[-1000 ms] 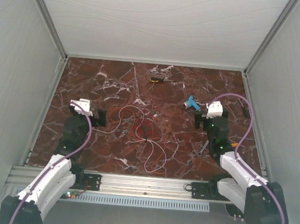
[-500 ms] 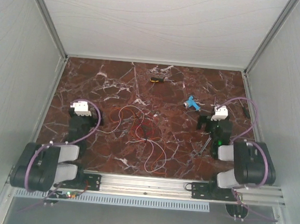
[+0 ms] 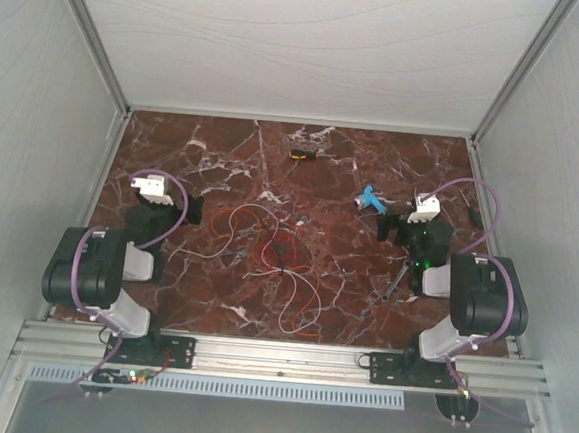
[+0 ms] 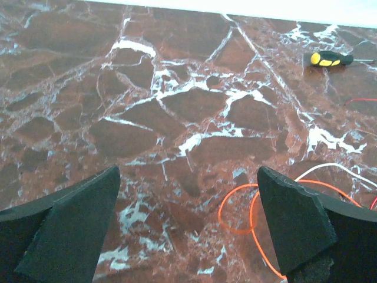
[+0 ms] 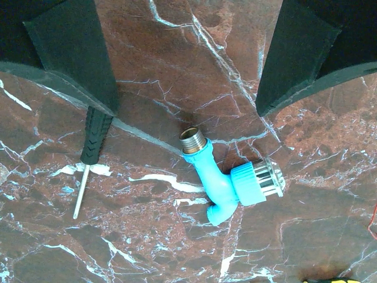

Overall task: Zip-tie the wires
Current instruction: Reset both arms

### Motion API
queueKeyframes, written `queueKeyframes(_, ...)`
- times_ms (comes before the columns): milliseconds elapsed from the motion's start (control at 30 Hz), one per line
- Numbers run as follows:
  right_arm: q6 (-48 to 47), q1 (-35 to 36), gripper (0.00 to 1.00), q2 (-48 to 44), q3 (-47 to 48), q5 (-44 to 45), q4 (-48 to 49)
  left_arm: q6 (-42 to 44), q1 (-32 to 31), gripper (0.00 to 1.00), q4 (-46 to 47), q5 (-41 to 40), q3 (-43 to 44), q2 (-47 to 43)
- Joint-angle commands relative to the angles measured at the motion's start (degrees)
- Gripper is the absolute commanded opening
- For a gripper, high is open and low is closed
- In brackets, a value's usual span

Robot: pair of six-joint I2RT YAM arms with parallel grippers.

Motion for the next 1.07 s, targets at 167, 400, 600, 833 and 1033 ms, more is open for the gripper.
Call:
queueKeyframes(167, -0.4, 0.0, 0.98, 0.0, 0.7, -0.9, 2.1, 2.0, -2.0, 1.00, 0.9, -0.5, 2.7, -0.2)
queueKeyframes(400, -0.4, 0.0, 0.98, -0.1, 0.7, -0.9, 2.0, 2.0, -2.0, 1.00, 1.0, -0.5, 2.7, -0.1)
queueKeyframes(600, -0.4, 0.0, 0.98, 0.0, 0.8, -1.0, 2.0, 2.0, -2.0, 1.00, 1.0, -0.5, 2.7, -0.1)
queueKeyframes(833, -0.4, 0.0, 0.98, 0.1, 0.8, -0.9, 1.8, 1.9, -2.1, 1.00, 1.0, -0.4, 2.7, -0.1)
queueKeyframes(1033, 0.3, 0.2, 0.98, 0.0, 1.1, 1.8, 1.3, 2.0, -2.0, 1.00, 1.0, -0.5, 2.7, -0.2)
